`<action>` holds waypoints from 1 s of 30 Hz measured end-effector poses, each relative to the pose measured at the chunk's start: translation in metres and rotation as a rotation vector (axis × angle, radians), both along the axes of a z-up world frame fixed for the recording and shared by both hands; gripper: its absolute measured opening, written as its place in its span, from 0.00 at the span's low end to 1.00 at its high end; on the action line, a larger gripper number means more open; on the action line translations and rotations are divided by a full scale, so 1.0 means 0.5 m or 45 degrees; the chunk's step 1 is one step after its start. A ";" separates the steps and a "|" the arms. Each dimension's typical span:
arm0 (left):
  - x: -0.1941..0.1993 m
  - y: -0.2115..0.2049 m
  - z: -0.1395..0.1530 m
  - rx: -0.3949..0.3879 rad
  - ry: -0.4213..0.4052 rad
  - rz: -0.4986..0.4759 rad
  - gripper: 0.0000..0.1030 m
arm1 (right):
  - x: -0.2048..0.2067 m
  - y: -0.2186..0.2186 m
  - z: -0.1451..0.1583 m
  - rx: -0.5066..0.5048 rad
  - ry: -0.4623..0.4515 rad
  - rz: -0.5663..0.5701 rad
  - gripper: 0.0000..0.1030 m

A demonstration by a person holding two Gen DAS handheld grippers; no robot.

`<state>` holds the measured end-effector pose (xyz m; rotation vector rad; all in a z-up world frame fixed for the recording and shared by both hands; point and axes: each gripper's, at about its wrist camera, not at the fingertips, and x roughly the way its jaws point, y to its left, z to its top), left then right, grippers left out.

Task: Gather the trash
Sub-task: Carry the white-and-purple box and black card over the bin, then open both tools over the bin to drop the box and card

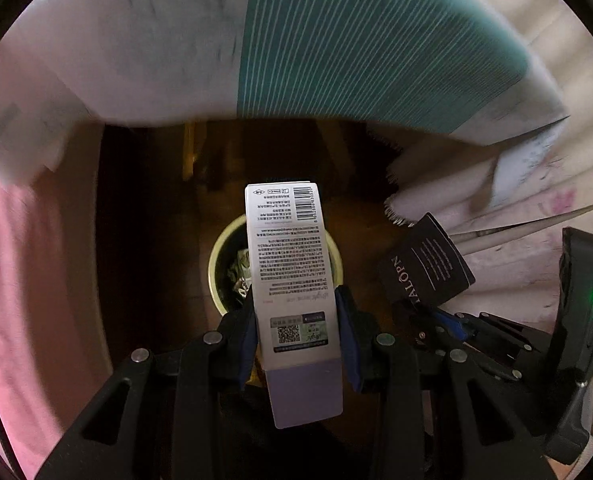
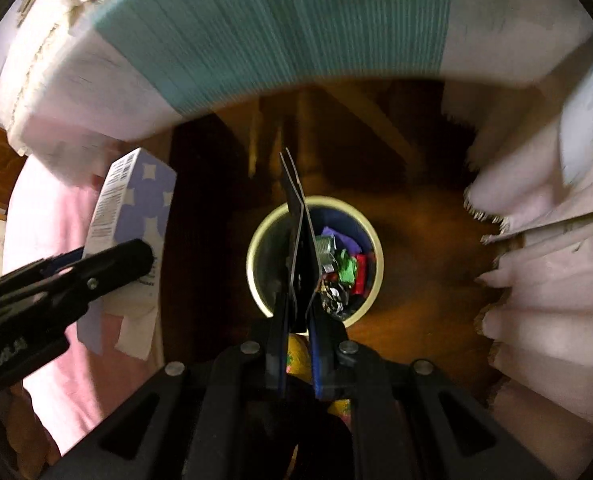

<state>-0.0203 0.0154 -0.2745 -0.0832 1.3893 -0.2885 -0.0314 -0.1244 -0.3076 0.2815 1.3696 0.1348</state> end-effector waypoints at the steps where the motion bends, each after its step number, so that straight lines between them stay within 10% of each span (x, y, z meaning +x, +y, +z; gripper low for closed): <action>1: 0.002 -0.002 -0.034 0.012 0.012 0.005 0.33 | 0.002 -0.001 -0.026 0.000 0.012 -0.004 0.09; 12: 0.051 -0.022 -0.324 0.070 0.106 -0.033 0.35 | 0.047 0.006 -0.295 0.022 0.085 -0.020 0.09; 15: 0.070 -0.016 -0.373 0.083 0.131 -0.032 0.75 | 0.058 -0.006 -0.353 0.067 0.098 -0.032 0.11; 17: 0.077 -0.003 -0.404 0.089 0.139 -0.001 0.91 | 0.062 -0.004 -0.382 0.041 0.097 -0.031 0.31; 19: 0.083 0.007 -0.435 0.100 0.165 0.020 0.91 | 0.063 -0.009 -0.400 0.040 0.076 -0.031 0.51; 30: 0.073 0.041 -0.479 0.149 0.193 0.026 0.91 | 0.046 -0.030 -0.421 -0.062 0.056 -0.117 0.52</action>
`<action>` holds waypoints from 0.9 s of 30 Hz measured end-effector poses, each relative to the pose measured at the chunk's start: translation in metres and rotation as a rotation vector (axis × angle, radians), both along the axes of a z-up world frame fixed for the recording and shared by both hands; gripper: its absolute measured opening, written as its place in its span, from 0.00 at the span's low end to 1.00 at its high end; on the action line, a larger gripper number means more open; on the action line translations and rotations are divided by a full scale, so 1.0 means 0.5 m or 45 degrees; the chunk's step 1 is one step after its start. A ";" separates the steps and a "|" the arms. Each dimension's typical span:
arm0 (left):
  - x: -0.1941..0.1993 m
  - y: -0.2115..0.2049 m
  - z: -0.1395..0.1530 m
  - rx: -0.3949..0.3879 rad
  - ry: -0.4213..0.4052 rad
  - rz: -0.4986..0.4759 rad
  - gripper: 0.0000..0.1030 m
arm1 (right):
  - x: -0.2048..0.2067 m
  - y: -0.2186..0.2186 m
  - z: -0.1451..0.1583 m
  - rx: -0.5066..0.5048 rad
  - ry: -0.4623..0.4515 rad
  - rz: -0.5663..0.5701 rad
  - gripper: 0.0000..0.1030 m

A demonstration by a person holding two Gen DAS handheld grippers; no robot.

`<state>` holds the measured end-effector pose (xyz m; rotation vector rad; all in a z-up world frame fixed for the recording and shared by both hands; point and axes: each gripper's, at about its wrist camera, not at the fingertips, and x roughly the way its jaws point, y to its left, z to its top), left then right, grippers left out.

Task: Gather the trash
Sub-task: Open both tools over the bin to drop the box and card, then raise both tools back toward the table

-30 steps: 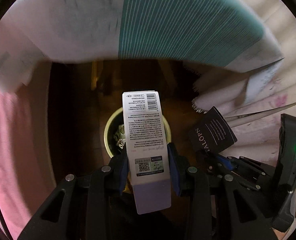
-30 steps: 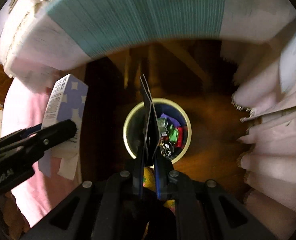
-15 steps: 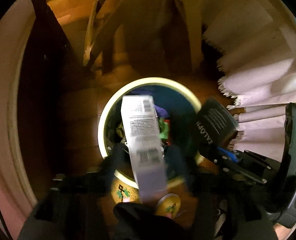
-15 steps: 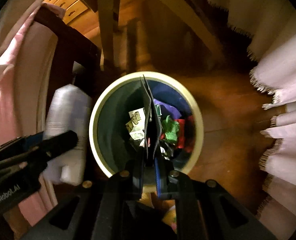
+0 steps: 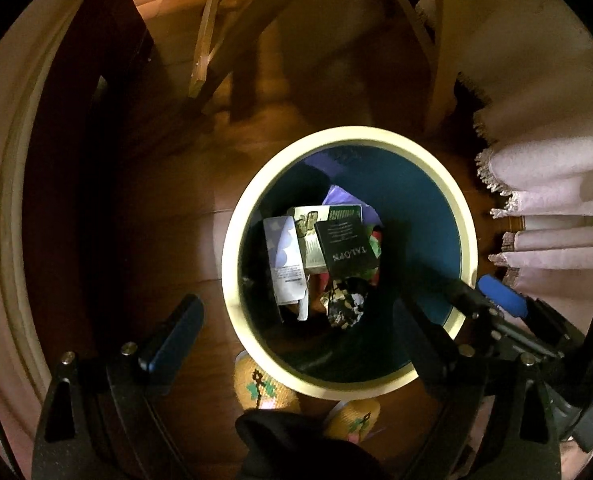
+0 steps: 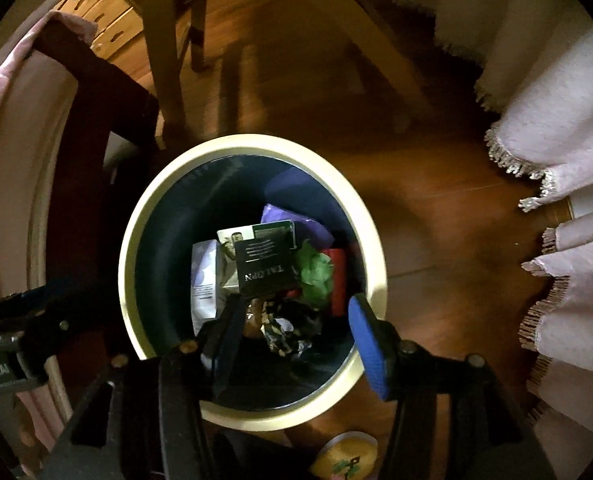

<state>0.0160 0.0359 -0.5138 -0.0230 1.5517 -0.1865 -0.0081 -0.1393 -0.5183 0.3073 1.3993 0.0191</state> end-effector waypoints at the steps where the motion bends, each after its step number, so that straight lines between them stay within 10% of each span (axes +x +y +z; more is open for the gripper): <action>1: -0.002 -0.002 0.003 0.012 -0.008 -0.007 0.91 | 0.000 0.000 0.002 0.003 0.004 -0.005 0.52; 13: -0.017 -0.019 0.170 0.020 -0.090 -0.023 0.91 | -0.003 -0.004 0.165 0.005 -0.045 -0.072 0.52; 27: -0.054 -0.019 0.589 -0.026 -0.242 0.019 0.91 | -0.036 -0.031 0.579 0.024 -0.184 -0.068 0.52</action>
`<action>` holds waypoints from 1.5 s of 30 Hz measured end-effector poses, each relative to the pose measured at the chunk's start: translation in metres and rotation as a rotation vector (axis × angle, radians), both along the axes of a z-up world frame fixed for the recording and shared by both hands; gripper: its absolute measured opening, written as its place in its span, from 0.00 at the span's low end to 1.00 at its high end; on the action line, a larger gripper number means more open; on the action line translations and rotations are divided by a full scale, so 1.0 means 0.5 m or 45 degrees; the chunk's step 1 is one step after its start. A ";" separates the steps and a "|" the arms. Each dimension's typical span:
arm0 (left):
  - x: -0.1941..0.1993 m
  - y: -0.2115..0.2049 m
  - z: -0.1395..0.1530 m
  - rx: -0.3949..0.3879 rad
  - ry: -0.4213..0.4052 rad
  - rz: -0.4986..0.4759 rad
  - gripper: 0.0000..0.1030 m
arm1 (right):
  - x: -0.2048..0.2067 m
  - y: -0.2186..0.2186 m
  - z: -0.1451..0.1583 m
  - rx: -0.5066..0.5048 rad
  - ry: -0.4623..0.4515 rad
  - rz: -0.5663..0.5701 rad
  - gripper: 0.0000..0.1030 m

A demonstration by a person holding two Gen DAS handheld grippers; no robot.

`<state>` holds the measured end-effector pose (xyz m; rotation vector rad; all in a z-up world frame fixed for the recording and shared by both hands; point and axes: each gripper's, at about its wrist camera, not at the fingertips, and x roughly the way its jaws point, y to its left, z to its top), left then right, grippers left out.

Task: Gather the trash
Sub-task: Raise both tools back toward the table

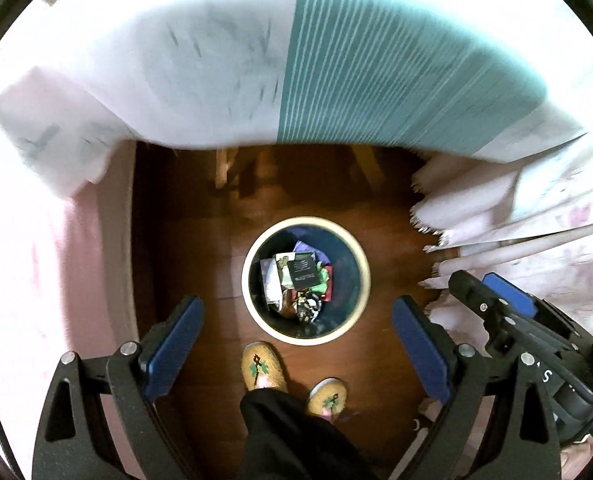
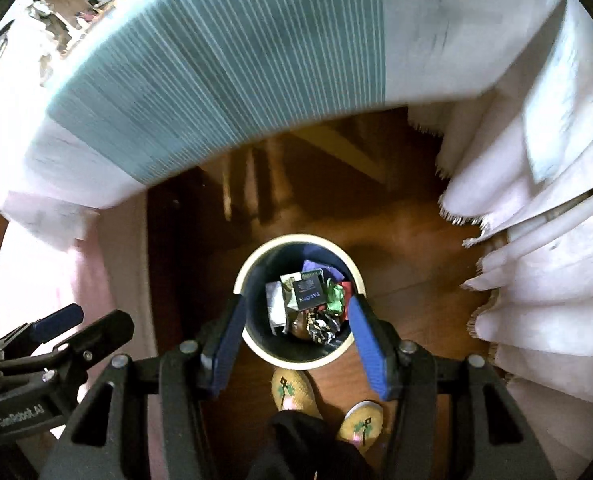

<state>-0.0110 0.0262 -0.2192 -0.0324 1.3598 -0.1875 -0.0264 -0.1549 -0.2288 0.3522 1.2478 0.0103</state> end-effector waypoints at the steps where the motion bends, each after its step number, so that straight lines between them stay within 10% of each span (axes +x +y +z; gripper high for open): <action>1: -0.007 0.000 0.033 -0.007 -0.015 0.003 0.91 | -0.005 0.000 0.035 -0.010 -0.016 0.011 0.52; 16: -0.065 0.020 0.440 -0.016 -0.308 0.008 0.91 | -0.059 -0.007 0.394 -0.077 -0.250 0.060 0.52; 24: -0.059 0.032 0.558 0.012 -0.442 0.057 0.91 | -0.045 -0.009 0.502 -0.106 -0.370 0.092 0.52; 35: 0.021 0.046 0.623 0.032 -0.537 0.124 0.91 | 0.057 0.007 0.597 -0.129 -0.512 0.201 0.52; 45: 0.255 0.118 0.570 -0.072 -0.527 0.169 0.91 | 0.248 0.050 0.568 -0.156 -0.497 0.202 0.52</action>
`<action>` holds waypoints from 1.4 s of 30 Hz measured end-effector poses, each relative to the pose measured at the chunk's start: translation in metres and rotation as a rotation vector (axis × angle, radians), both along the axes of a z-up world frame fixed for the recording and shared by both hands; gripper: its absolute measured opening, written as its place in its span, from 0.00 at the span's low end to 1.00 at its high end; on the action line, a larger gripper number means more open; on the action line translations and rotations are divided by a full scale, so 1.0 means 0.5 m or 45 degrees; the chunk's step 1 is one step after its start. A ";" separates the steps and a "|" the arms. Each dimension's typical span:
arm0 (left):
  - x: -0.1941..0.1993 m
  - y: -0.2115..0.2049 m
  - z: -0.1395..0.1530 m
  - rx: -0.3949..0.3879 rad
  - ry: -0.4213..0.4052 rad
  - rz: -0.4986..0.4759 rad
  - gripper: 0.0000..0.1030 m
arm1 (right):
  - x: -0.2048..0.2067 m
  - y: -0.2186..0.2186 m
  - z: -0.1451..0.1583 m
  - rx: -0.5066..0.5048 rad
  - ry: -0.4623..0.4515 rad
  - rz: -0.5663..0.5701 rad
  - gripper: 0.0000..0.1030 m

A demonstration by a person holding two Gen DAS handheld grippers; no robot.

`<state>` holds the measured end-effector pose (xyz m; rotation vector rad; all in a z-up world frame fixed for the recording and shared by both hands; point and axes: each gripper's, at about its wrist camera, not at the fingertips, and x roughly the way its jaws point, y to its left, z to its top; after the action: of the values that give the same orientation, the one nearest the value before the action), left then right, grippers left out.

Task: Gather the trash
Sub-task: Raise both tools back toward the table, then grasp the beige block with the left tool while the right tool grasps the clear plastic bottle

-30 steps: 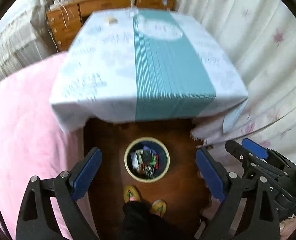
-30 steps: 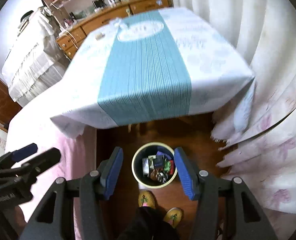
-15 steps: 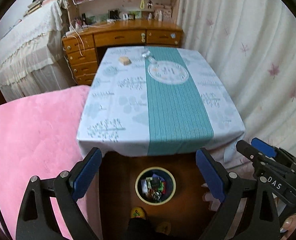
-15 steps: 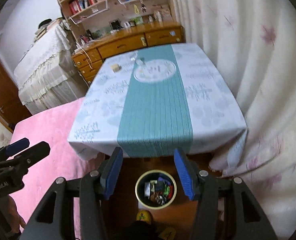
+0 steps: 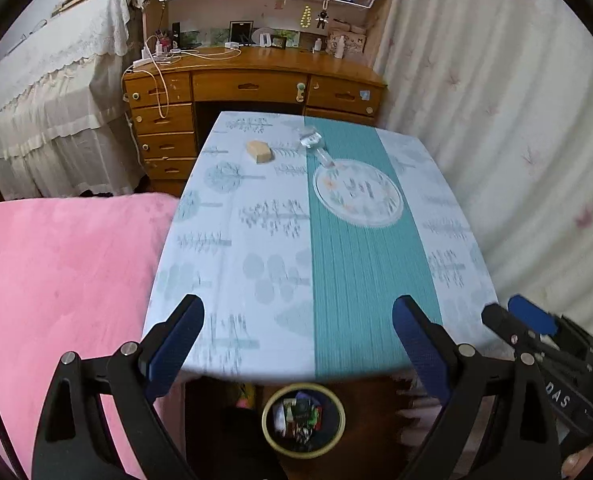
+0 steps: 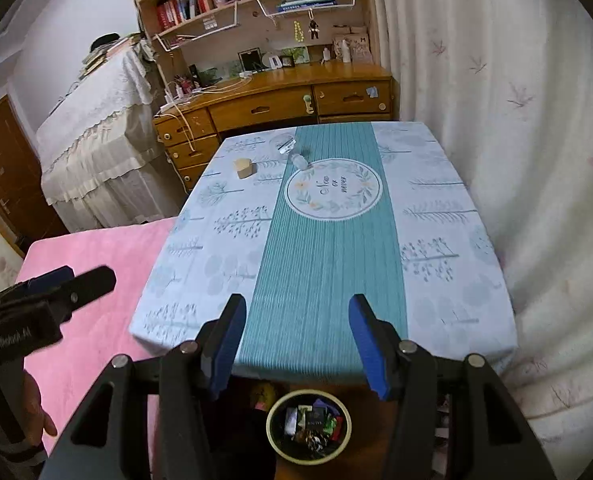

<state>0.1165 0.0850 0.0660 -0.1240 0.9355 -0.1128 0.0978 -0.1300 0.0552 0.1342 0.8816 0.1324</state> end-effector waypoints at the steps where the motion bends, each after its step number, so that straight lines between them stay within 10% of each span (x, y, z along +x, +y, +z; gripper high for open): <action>1: 0.041 0.009 -0.010 -0.009 0.012 -0.013 0.91 | 0.031 0.008 -0.005 -0.003 0.001 -0.011 0.52; 20: 0.730 0.167 -0.265 -0.190 0.366 -0.088 0.86 | 0.662 0.120 -0.175 0.088 0.251 -0.118 0.52; 42: 0.947 0.154 -0.431 -0.259 0.608 0.041 0.80 | 0.989 0.126 -0.358 0.154 0.425 0.019 0.38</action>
<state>0.5899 0.1619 -0.1495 -0.3654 1.3970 -0.1521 0.5925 -0.0673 -0.1238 0.2683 1.2082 0.1805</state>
